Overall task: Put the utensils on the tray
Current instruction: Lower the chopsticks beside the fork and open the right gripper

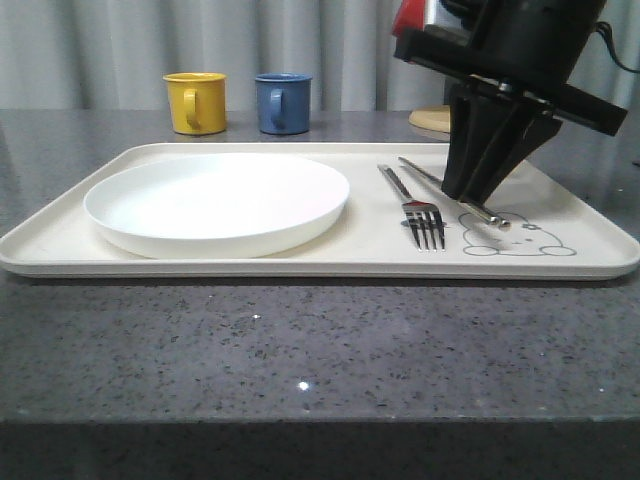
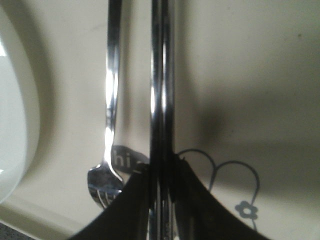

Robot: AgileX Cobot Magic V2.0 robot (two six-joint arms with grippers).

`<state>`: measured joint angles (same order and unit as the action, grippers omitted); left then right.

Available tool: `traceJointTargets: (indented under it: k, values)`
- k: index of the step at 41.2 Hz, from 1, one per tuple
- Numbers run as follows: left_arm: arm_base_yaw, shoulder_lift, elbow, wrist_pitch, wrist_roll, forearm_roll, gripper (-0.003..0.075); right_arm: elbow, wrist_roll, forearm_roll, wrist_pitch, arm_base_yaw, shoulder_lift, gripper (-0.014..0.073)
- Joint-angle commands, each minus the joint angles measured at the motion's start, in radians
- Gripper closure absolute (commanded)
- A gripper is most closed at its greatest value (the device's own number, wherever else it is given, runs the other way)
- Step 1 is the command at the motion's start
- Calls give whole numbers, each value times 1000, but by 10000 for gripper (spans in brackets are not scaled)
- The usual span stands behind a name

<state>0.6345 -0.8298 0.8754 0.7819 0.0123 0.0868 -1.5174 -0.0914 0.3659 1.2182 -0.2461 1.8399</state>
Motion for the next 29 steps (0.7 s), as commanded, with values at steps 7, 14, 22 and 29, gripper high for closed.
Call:
traceJointTargets:
  k: [7, 14, 22, 29]
  values:
    - [8, 6, 27, -70, -7, -4, 372, -30, -50, -3, -4, 0, -29, 514]
    - [8, 6, 27, -70, -7, -4, 372, -30, -48, -11, -1, 0, -32, 333]
    - [8, 6, 27, -70, -7, -4, 372, -31, 8, -114, 0, 0, -116, 316]
    - [8, 6, 27, -70, -7, -4, 372, -31, 48, -313, 6, 2, -234, 316]
